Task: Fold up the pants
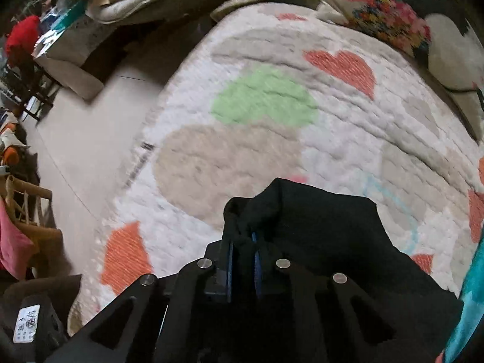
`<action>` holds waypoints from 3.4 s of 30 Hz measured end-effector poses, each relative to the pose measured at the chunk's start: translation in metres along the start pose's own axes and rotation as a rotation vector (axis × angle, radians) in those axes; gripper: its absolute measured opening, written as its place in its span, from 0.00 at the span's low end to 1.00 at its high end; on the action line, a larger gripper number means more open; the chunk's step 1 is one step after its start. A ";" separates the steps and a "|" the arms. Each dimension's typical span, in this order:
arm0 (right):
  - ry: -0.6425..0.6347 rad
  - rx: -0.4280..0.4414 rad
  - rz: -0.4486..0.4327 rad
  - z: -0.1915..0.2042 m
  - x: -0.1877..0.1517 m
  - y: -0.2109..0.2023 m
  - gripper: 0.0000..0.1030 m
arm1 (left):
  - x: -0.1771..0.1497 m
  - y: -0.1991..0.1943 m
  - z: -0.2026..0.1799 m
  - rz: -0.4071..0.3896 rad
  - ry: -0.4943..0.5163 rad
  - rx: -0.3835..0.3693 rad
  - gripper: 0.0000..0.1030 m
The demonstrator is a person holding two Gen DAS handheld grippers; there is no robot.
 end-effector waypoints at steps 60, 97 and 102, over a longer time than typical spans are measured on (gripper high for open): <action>0.114 0.244 -0.264 0.020 -0.017 -0.033 0.06 | 0.026 -0.045 0.034 -0.213 -0.031 0.193 0.43; 0.946 -0.017 -0.468 -0.131 -0.306 -0.084 0.54 | -0.034 0.061 -0.211 0.048 0.665 0.099 0.53; 0.965 -0.027 -0.496 -0.142 -0.308 -0.069 0.54 | -0.054 0.137 -0.256 0.210 0.779 0.105 0.54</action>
Point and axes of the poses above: each gripper's, at about its wrist camera, not at the fingertips, and y roughly the way its jaws point, z to its left, x to its top, the point moved 2 cm from there along y, roughly the way its jaws point, and after that the axes turned 13 degrees about -y, right-handed, at the moved point
